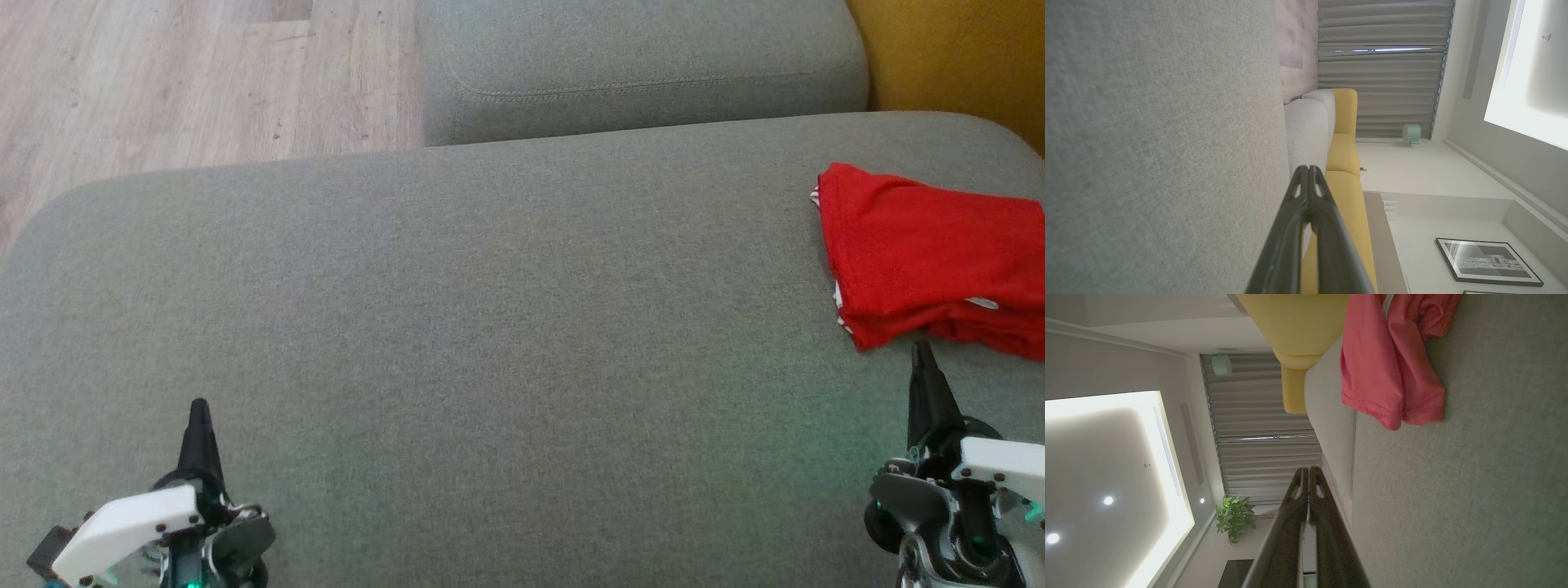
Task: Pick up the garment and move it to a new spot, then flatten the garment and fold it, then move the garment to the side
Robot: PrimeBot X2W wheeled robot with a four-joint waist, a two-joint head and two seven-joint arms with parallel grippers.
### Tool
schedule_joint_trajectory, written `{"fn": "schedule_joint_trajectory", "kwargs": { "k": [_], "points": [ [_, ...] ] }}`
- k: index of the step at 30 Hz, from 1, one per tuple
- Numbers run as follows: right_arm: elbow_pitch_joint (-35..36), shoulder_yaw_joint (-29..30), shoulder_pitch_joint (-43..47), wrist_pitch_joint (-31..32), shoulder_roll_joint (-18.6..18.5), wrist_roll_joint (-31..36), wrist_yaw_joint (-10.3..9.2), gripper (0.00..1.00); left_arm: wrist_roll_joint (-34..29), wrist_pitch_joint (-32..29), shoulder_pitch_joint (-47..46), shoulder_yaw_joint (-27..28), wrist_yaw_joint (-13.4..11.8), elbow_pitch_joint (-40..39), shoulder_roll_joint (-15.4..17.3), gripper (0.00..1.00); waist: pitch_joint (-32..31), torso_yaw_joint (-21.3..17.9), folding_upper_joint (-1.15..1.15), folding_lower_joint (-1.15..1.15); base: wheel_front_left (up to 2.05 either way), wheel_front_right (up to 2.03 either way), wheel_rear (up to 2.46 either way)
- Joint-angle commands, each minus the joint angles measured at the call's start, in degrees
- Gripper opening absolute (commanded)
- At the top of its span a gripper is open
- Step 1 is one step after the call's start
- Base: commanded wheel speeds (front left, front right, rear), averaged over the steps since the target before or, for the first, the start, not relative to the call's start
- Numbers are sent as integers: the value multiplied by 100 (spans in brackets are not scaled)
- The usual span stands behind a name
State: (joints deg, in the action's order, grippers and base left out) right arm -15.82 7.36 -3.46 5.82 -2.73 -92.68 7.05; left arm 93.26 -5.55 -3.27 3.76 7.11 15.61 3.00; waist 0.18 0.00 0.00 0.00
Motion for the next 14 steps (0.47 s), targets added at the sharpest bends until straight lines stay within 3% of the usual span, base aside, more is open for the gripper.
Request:
{"fn": "schedule_joint_trajectory", "kwargs": {
  "k": [1, 14],
  "points": [
    [181, -114, -269, 43, -40, 26, 44, 0, -54, -39, -286, 208, 37, -159, 38, 0, 0, 0, 0, 0, 0, 0, 0],
    [180, -107, -270, 48, -35, 32, 44, 0, -64, -49, -287, 221, 37, -158, 30, 0, 0, 0, 0, 0, 0, 0, 0]
  ]
}}
